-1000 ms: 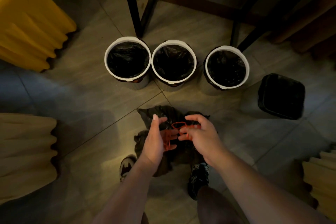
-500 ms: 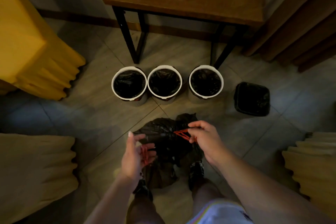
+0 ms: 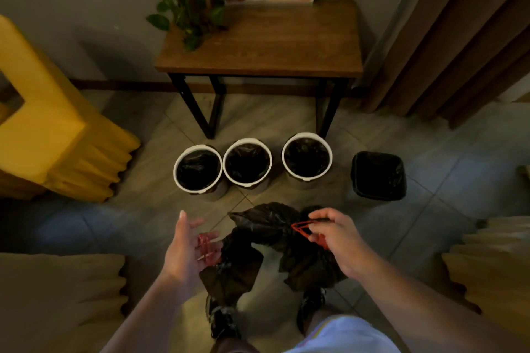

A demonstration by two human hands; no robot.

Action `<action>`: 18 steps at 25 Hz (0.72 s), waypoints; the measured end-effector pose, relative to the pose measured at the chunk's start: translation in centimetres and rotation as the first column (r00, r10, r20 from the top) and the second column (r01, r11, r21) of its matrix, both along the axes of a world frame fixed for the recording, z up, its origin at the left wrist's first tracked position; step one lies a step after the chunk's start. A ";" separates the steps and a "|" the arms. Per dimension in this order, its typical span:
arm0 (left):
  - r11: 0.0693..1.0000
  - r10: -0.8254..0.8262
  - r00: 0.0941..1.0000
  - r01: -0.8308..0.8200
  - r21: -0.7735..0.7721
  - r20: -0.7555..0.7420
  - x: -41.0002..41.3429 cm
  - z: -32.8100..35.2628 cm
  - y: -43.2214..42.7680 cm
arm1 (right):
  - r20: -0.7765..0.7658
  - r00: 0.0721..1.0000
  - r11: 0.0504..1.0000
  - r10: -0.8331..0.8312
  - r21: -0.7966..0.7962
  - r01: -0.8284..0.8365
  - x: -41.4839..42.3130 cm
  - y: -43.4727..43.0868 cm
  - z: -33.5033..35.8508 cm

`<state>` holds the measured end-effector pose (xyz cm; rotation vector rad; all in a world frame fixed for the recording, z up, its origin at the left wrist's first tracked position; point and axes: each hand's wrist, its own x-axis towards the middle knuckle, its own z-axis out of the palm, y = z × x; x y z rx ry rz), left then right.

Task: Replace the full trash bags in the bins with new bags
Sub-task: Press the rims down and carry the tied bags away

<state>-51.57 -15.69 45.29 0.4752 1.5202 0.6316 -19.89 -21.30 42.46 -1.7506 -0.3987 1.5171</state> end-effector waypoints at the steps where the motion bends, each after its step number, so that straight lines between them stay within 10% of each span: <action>1: 1.000 0.008 1.000 -0.008 0.007 -0.008 0.8 0.6 0.0 | -0.011 1.000 1.000 -0.002 -0.001 0.002 1.1 -0.2 0.4; 11: 0.990 -0.130 0.992 0.130 0.050 0.002 7.3 2.6 3.3 | 0.065 0.955 0.955 -0.289 -0.046 0.292 6.9 -5.0 1.4; 18: 0.890 -0.456 0.890 0.454 0.050 0.032 11.8 1.9 8.8 | 0.169 0.735 0.742 -0.657 -0.030 0.670 6.7 -10.9 2.7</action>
